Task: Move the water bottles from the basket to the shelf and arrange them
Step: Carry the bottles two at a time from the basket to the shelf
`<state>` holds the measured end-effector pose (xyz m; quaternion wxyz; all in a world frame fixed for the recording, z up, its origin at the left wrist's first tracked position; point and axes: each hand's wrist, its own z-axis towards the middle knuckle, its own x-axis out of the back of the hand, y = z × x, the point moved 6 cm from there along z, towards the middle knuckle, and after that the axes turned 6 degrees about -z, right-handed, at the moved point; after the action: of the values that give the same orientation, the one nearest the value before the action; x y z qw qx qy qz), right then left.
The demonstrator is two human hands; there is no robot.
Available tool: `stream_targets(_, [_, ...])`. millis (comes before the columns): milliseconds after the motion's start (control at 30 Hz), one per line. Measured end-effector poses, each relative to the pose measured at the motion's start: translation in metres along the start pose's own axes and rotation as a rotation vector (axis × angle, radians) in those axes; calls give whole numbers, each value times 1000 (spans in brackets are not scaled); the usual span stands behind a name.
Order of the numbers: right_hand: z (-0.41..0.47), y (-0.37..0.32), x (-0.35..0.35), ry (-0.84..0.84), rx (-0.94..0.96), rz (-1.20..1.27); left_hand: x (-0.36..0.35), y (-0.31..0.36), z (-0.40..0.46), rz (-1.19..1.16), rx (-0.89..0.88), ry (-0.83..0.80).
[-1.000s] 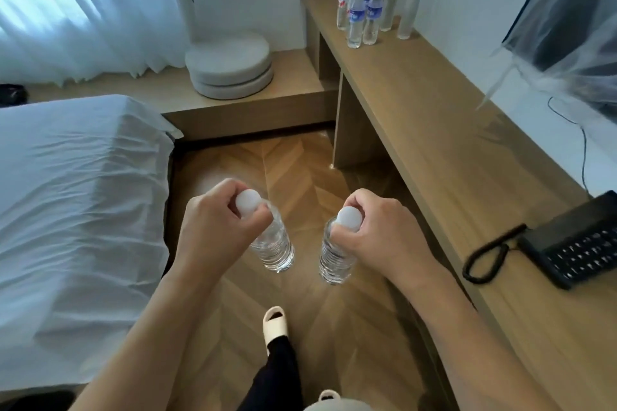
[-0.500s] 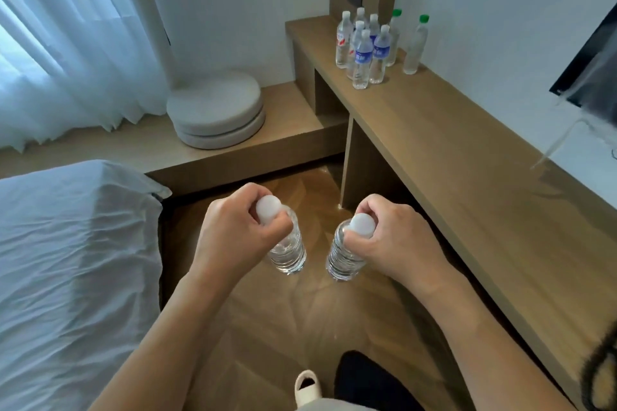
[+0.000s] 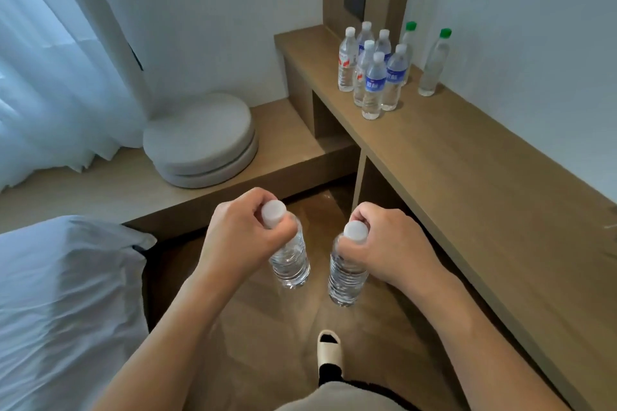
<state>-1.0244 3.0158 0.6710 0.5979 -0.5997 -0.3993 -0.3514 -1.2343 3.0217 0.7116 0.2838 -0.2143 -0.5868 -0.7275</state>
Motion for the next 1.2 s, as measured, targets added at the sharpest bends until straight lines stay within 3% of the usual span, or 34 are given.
stream_targets(400, [201,6,15,22,-123,99,-22,-13,225,-27,-126,-38])
stream_targets(767, [355,24,7,-12,-473,204,-75,-44,423,-45,-320,-365])
stream_targets(967, [402,52,39,141,-610,224,-114,-21,515,-88,-441,-459])
stream_targets(1200, [429,129,68,285,-774,221,-174,36,571,-201,-591,-596])
